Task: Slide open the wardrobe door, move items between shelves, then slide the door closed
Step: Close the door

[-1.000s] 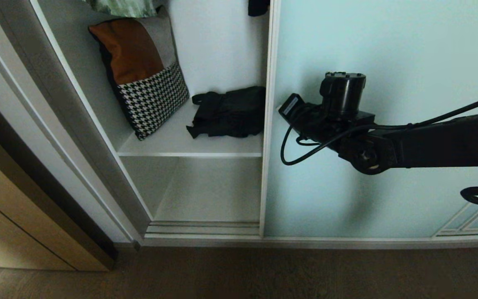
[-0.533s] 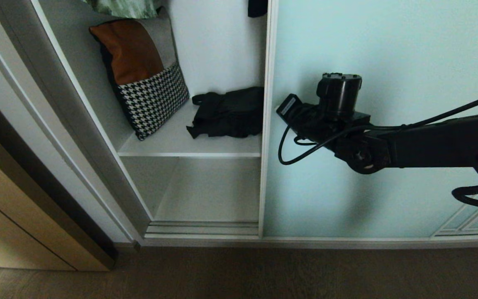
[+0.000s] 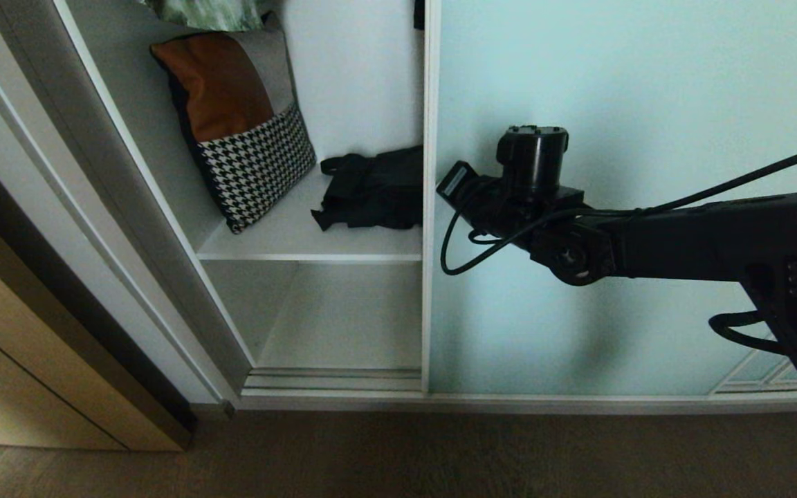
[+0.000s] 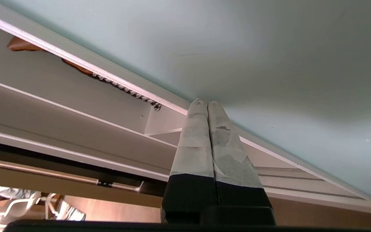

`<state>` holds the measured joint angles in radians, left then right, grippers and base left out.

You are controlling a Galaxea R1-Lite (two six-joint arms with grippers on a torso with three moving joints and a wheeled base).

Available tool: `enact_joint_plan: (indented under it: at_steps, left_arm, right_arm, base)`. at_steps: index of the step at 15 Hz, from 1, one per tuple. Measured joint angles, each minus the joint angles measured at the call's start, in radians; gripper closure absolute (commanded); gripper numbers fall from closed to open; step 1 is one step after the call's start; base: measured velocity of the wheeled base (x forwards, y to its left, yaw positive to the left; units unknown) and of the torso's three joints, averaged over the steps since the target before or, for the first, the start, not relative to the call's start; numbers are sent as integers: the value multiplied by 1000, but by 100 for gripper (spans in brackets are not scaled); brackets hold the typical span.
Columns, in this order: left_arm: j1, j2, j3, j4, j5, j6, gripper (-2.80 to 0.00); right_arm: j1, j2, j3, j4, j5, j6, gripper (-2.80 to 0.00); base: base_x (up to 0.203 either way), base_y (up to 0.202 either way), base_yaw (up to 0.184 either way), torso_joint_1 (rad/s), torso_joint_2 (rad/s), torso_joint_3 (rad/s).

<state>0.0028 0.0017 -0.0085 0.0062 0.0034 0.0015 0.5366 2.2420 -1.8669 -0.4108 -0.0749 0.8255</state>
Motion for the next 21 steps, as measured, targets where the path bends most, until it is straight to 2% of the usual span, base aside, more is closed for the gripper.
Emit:
enact_joint_plan:
  at_steps: [4,13,16,21]
  left_arm:
    - [0,0,1,1,0,0,0]
    - [0,0,0,1,0,0,0]
    - [0,0,1,0,0,0,0]
    - [0,0,1,0,0,0,0]
  right_arm:
    - [41,56,-66,13,22,-7,0]
    - [134,118,-54,-9,20,-39,0]
    - [158,22,67,-25,29,-40,0]
    - [206,-296,412,-105,106,-49,0]
  base:
    - [0,0,0,0,0,0]
    - [0,0,0,0,0,0]
    - [0,0,0,0,0,0]
    - [0,0,0,0,0,0]
